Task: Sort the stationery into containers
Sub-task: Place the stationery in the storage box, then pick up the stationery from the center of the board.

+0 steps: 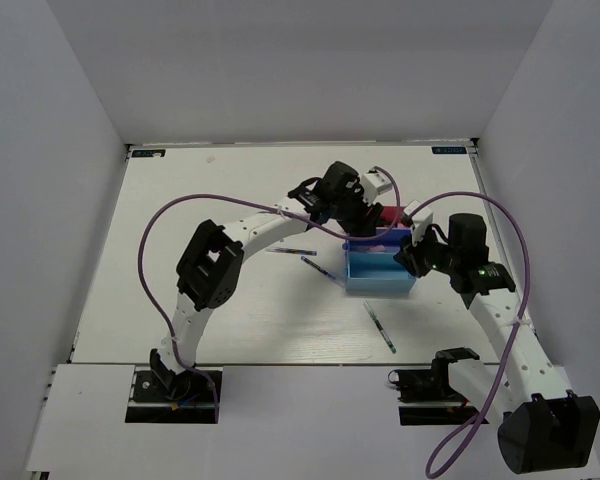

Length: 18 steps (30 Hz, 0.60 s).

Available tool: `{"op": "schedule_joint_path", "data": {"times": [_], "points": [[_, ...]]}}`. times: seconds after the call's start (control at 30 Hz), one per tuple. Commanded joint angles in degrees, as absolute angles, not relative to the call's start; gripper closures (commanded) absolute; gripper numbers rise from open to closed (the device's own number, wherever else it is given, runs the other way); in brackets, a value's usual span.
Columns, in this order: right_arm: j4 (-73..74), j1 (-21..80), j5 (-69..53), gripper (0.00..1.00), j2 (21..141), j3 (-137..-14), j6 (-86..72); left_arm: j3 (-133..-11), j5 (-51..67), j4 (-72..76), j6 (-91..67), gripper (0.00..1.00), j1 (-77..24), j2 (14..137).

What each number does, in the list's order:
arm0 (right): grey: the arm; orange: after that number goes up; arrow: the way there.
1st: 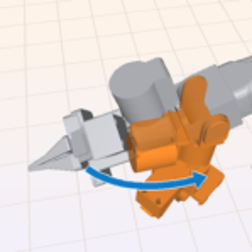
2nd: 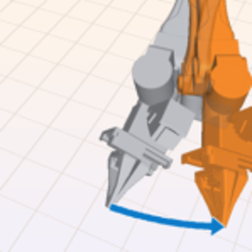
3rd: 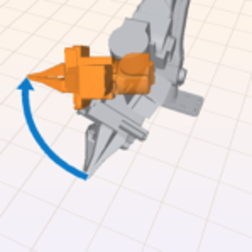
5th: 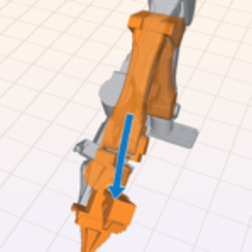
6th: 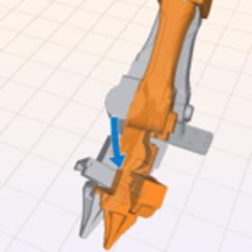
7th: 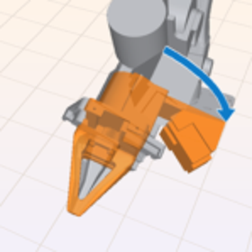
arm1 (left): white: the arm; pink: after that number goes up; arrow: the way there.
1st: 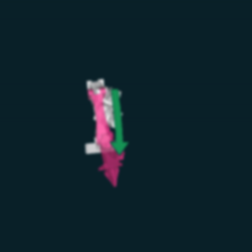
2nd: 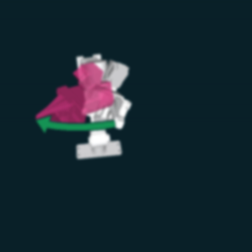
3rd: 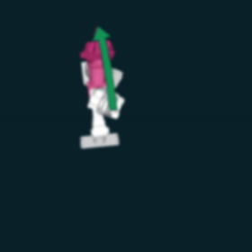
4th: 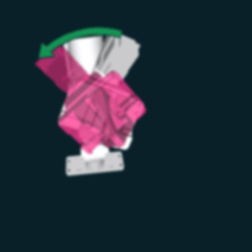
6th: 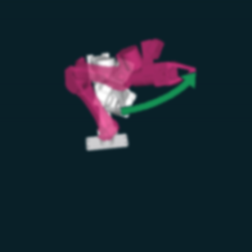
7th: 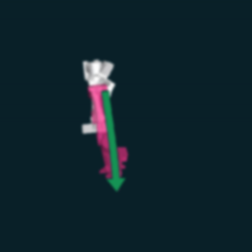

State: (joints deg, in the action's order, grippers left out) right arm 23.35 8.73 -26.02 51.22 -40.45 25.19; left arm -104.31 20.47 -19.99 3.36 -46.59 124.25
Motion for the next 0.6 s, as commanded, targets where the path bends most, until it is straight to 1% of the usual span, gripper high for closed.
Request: {"op": "schedule_joint_path", "data": {"times": [0.0,0.03,0.1,0.13,0.17,0.2,0.23,0.27,0.3,0.33,0.37,0.4,0.43,0.47,0.5,0.53,0.57], "points": [[21.62,8.00,-27.86,0.81,49.57,-40.25,24.09,-101.70,20.04,-18.28,1.41,0.44,-46.85,115.06],[21.45,7.82,-28.21,1.00,49.48,-40.25,23.82,-97.51,19.08,-18.02,0.45,0.52,-46.58,112.18],[21.10,7.47,-28.56,1.00,48.96,-39.99,22.94,-93.62,17.67,-17.32,-3.68,0.66,-46.06,106.98],[20.83,7.30,-28.65,1.00,48.87,-39.90,22.33,-86.99,13.14,-16.53,-4.91,0.75,-45.45,101.13],[20.66,7.29,-28.39,1.00,48.78,-39.64,21.89,-84.49,10.75,-16.44,-9.27,0.77,-45.18,98.90],[20.48,7.21,-28.13,1.00,48.52,-39.55,21.28,-79.33,4.55,-16.52,-10.97,0.77,-45.00,96.70],[20.22,7.12,-28.04,1.00,48.69,-39.55,19.79,-76.75,1.35,-17.31,-12.90,0.73,-44.65,94.59],[20.39,7.12,-27.95,0.92,49.04,-39.81,19.34,-72.20,-5.21,-18.36,-19.88,0.63,-43.87,87.52],[20.91,7.12,-28.21,0.70,49.65,-40.08,19.16,-68.94,-13.89,-20.11,-23.26,0.60,-43.34,85.45],[21.53,7.12,-28.39,0.57,50.01,-40.25,18.90,-68.12,-18.06,-27.52,-26.77,0.60,-41.94,81.60],[22.40,7.21,-29.08,0.42,50.53,-40.95,18.98,-66.11,-25.24,-36.21,-36.20,0.62,-39.66,78.34],[22.59,7.21,-29.61,0.32,50.71,-41.13,19.16,-64.53,-27.49,-41.69,-38.91,0.61,-37.81,74.48],[22.67,7.21,-29.79,0.25,51.15,-41.39,19.25,-62.68,-30.03,-43.57,-41.37,0.53,-37.18,72.44],[22.76,7.21,-29.97,0.23,51.07,-41.40,19.16,-56.58,-39.72,-48.64,-52.19,0.27,-35.79,68.33],[22.59,7.38,-30.06,0.23,51.15,-41.40,19.07,-54.86,-41.99,-51.21,-60.82,0.22,-34.99,64.20],[22.50,7.21,-30.15,0.23,50.98,-41.22,18.99,-53.71,-43.84,-56.81,-65.61,0.22,-34.02,62.42],[22.41,7.12,-30.15,0.23,51.06,-41.22,18.98,-51.09,-46.55,-63.30,-74.09,0.22,-30.53,58.84]]}}
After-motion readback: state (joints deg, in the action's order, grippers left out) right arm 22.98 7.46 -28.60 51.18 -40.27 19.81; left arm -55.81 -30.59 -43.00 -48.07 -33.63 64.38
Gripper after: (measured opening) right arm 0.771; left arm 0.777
